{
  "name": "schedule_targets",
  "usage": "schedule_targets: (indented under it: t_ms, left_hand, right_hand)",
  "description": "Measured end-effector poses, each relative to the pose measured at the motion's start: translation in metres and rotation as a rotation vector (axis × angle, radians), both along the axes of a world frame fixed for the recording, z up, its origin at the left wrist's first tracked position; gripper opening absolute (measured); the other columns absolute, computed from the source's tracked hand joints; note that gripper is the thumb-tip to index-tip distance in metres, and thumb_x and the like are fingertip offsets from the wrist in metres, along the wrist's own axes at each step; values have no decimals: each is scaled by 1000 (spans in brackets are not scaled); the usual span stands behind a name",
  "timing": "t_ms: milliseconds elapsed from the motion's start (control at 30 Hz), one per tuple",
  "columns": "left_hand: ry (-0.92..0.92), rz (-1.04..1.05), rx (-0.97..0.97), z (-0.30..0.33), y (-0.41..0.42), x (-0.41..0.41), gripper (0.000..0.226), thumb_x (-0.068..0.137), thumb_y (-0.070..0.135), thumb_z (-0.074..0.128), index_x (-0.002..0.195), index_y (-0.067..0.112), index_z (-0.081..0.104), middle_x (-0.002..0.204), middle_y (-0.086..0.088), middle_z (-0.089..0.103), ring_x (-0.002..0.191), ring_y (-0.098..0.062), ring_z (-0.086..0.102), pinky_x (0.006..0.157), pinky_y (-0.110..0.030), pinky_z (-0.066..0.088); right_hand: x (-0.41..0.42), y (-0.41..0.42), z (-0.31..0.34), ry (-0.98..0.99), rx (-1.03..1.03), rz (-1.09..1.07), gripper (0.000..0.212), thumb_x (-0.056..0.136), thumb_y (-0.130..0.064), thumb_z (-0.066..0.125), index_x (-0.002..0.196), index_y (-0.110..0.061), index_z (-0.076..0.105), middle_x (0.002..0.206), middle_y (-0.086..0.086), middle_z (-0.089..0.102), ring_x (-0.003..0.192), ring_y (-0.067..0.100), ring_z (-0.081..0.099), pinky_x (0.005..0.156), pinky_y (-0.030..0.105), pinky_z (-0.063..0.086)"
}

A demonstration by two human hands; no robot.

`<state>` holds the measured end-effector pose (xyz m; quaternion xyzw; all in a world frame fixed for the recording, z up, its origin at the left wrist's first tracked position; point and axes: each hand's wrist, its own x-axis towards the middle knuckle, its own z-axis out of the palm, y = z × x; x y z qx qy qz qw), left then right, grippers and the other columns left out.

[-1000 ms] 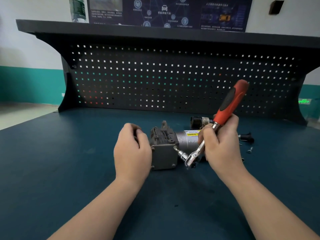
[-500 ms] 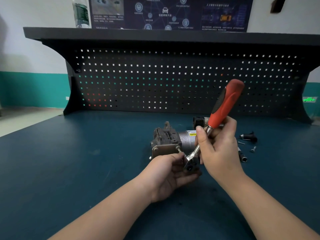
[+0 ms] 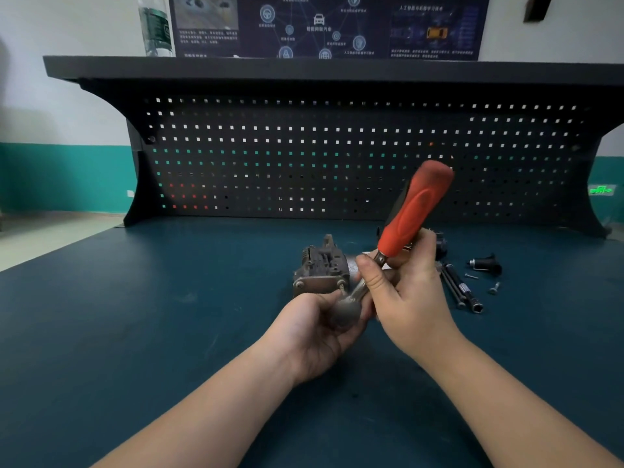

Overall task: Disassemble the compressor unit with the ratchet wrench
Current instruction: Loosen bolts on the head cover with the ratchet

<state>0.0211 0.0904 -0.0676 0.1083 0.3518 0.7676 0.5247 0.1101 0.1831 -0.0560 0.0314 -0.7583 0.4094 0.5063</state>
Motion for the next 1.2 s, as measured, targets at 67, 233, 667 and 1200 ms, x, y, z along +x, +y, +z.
schedule_targets:
  t_ms: [67, 233, 667, 1200]
  left_hand:
    - [12, 33, -20, -1, 2, -4, 22, 92, 4, 47, 107, -1, 62, 84, -18, 71, 63, -25, 70, 53, -28, 55]
    - [43, 43, -47, -4, 5, -10, 24, 92, 6, 49, 113, -2, 60, 105, -21, 67, 86, -30, 66, 59, -32, 58]
    - [6, -64, -17, 0, 3, -15, 29, 94, 9, 48, 117, -7, 57, 105, -26, 67, 93, -37, 67, 63, -43, 59]
    - [-77, -53, 47, 3, 5, -13, 24, 97, 6, 41, 102, -10, 58, 94, -28, 69, 78, -37, 70, 61, -47, 58]
  right_hand:
    - [0, 0, 0, -3, -22, -31, 34, 88, -27, 60, 90, -50, 35, 74, 5, 62, 40, 19, 60, 39, 26, 47]
    - [-1, 4, -3, 12, -131, -95, 33, 93, -17, 60, 95, -39, 35, 72, 1, 64, 41, 21, 61, 39, 20, 43]
    - [-7, 7, 9, -62, -469, -166, 14, 95, -6, 53, 98, -15, 43, 64, 11, 60, 33, 15, 53, 32, 20, 37]
    - [-22, 5, 13, -9, -234, -235, 32, 91, -8, 52, 88, -34, 35, 64, 8, 55, 38, 9, 49, 38, 26, 41]
